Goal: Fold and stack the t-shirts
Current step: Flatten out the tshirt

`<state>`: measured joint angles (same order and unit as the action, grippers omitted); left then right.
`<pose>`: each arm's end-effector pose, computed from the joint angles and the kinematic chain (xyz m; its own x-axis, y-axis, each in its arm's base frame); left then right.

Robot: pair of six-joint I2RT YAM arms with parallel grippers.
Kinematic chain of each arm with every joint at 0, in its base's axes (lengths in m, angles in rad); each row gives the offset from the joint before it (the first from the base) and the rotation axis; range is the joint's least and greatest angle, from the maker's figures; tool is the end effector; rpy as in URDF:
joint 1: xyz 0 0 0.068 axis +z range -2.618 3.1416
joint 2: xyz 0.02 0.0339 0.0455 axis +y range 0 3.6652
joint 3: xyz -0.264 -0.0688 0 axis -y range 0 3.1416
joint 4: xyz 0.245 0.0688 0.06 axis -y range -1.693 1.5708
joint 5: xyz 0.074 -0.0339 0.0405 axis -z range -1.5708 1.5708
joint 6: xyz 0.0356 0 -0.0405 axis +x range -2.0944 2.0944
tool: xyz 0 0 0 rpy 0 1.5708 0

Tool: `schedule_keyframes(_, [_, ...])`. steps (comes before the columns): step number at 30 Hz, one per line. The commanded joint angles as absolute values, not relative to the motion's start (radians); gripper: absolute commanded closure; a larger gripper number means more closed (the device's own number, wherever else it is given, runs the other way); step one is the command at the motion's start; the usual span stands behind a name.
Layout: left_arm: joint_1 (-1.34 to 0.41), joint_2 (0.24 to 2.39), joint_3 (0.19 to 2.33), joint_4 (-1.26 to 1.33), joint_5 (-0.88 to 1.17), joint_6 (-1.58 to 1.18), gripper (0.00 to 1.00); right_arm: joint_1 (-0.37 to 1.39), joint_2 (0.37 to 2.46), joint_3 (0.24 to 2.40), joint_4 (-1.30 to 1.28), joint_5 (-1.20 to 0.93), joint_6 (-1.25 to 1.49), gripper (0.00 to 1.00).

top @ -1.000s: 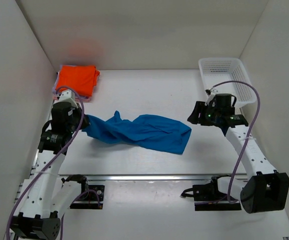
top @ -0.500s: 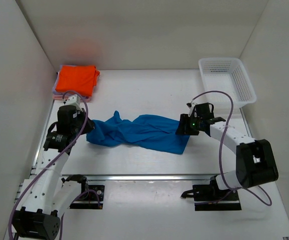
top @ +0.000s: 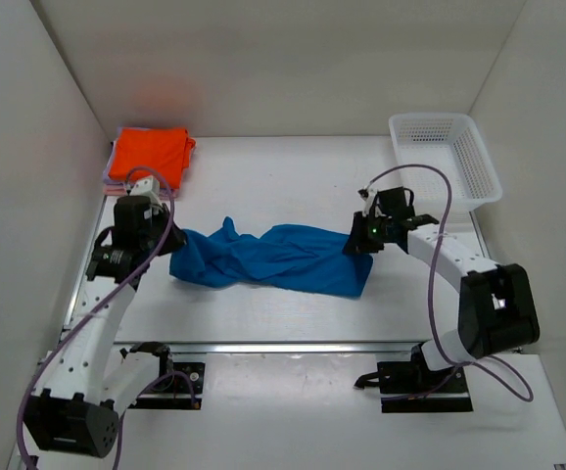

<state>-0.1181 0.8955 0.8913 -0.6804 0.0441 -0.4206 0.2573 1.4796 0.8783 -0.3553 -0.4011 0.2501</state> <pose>0.1836 -0.0234 0.3092 -0.6351 -0.3354 -0.6958 -0.1180 0.9324 -0.3418 0.2803 0.0881 0.2000 -0.8776 0.0047 -0.4794 -0.2422 0.8586 0.4518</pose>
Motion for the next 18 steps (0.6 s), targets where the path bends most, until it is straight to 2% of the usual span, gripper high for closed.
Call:
schedule_keyframes(1, [-0.092, 1.026, 1.163, -0.693, 0.014, -0.345, 1.00, 0.213, 1.332, 1.041, -0.371, -0.399, 0.233, 1.00])
schedule_keyframes(4, [-0.084, 1.100, 1.371, -0.741, -0.047, -0.328, 1.00, 0.184, 1.251, 1.153, -0.385, -0.394, 0.210, 1.00])
schedule_keyframes(9, [-0.075, 1.091, 1.496, -0.770, -0.075, -0.327, 1.00, 0.115, 1.155, 1.213, -0.425, -0.465, 0.212, 1.00])
schedule_keyframes(11, [-0.086, 1.072, 1.464, -0.778, -0.064, -0.325, 1.00, 0.075, 1.152, 1.216, -0.483, -0.485, 0.198, 1.00])
schedule_keyframes(15, [-0.103, 0.947, 1.256, -0.779, -0.023, -0.336, 1.00, 0.087, 1.138, 1.119, -0.642, -0.491, 0.147, 0.99])
schedule_keyframes(18, [-0.109, 0.844, 1.074, -0.773, -0.014, -0.333, 1.00, 0.097, 1.109, 0.999, -0.721, -0.477, 0.109, 0.68])
